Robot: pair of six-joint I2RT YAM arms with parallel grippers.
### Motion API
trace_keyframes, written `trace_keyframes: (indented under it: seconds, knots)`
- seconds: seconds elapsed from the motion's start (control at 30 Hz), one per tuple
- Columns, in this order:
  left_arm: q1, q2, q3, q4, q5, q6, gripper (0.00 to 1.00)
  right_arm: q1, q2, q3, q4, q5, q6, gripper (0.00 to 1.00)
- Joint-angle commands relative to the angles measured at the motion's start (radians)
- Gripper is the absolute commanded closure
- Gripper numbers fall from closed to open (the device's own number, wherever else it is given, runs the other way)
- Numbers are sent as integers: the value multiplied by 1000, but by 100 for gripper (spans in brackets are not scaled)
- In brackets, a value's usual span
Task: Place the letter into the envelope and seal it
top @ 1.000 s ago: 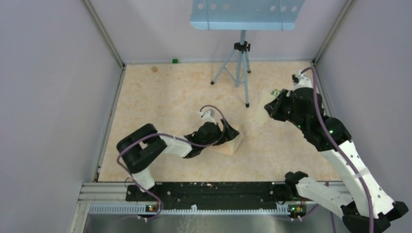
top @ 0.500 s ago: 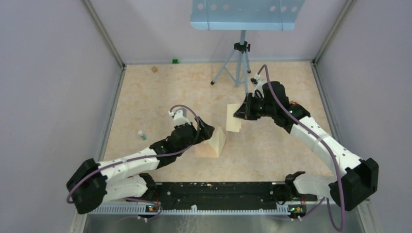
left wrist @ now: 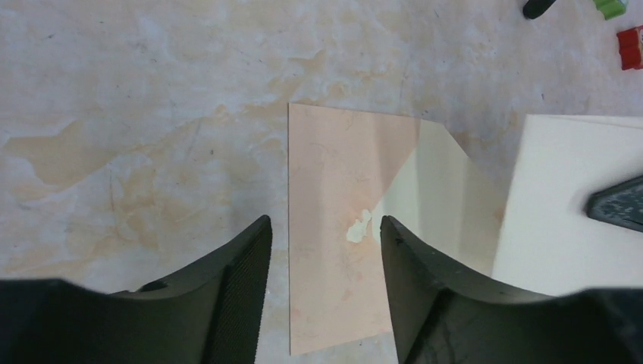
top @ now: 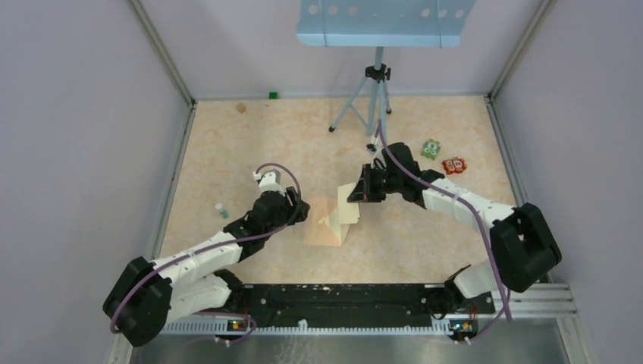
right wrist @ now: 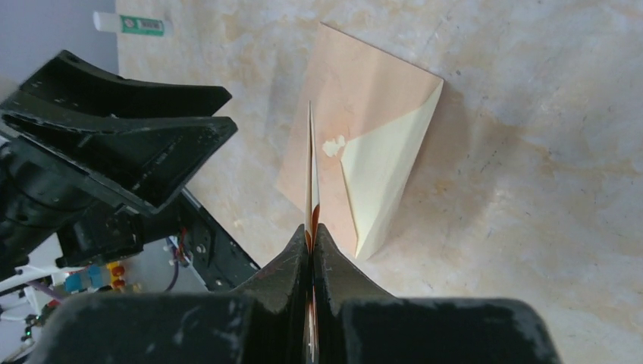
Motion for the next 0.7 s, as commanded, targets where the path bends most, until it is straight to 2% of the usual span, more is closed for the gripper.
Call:
trace_keyframes:
  seconds: [0.0,0.07,0.23,0.3,0.67]
  knots:
    - [6,37,-13,59,73,38,44,9,51,-32,111,-45,-2,100]
    - [6,64,-13,60,89,38,48,10,69,-48,109,-48,-7,100]
    - [6,126,-10,77,144,39,50,9,85,-81,105,-47,-9,100]
    - [5,147,-13,97,162,41,55,9,93,-91,102,-45,-9,100]
    - [-4,203,-31,103,139,3,66,6,138,-119,98,-24,-14,100]
